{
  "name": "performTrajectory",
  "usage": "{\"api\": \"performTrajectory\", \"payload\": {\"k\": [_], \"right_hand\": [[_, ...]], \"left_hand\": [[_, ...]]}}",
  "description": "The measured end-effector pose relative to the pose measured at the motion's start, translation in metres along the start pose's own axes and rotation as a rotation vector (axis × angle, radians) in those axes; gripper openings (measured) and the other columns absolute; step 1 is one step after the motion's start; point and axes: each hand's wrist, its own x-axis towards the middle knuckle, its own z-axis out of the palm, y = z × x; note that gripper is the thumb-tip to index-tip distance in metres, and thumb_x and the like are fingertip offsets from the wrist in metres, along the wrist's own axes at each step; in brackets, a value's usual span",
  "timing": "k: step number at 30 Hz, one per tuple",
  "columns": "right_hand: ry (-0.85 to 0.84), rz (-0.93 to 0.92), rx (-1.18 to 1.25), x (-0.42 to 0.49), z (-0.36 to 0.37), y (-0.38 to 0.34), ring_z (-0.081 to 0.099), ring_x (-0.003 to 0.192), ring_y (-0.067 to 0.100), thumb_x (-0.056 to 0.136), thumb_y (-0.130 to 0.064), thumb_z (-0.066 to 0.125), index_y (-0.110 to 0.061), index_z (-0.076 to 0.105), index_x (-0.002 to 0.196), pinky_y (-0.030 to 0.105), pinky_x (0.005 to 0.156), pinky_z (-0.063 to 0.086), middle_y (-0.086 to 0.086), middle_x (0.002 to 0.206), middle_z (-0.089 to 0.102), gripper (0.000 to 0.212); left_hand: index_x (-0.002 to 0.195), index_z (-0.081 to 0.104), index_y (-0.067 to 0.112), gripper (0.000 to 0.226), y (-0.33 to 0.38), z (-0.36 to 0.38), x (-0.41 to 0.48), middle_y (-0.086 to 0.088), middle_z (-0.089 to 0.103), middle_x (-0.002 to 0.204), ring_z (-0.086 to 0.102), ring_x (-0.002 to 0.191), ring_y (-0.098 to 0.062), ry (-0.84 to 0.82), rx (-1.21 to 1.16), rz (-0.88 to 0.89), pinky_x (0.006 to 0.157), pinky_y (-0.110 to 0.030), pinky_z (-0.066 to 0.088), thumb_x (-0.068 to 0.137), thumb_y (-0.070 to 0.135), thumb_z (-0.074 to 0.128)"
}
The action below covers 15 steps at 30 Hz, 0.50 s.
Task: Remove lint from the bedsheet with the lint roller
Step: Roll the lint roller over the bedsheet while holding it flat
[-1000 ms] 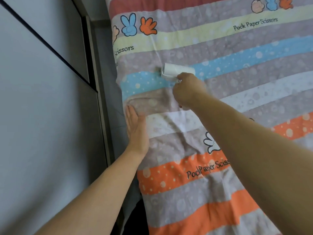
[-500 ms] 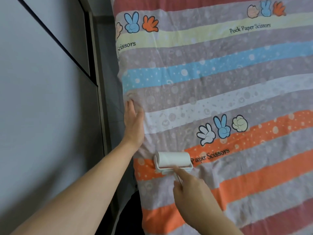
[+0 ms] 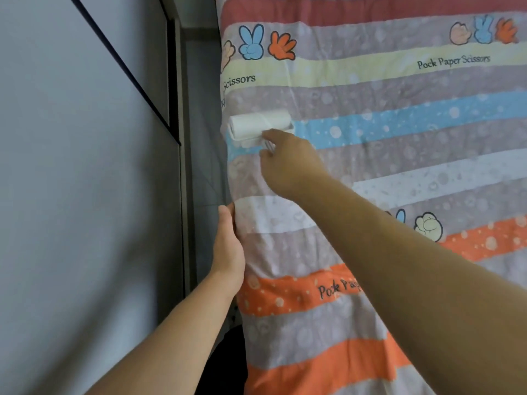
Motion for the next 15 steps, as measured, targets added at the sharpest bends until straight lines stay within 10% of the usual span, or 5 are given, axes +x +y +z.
{"api": "performTrajectory", "payload": {"k": [8,15], "right_hand": [[-0.193,0.088,-0.276,-0.103,0.05,0.026,0.06,0.101,0.031,0.094,-0.021,0.044,-0.021,0.036,0.142,0.037,0.086,0.047,0.01,0.119,0.06,0.048],[-0.3,0.228,-0.246,-0.226,0.078,0.064,0.062,0.105,0.023,0.097,-0.018,0.039,-0.034,0.011,0.153,0.031,0.075,0.043,0.005,0.113,0.061,0.064]], "left_hand": [[0.134,0.063,0.018,0.075,0.012,-0.007,0.001,-0.005,0.072,0.124,0.067,0.116,-0.018,-0.046,-0.101,-0.014,0.101,-0.036,0.049,0.105,0.062,0.01],[0.126,0.066,0.03,0.061,0.012,-0.008,-0.033,0.01,0.076,0.111,0.072,0.092,0.0,-0.002,0.096,-0.025,0.079,-0.025,0.05,0.105,0.062,0.017]]}}
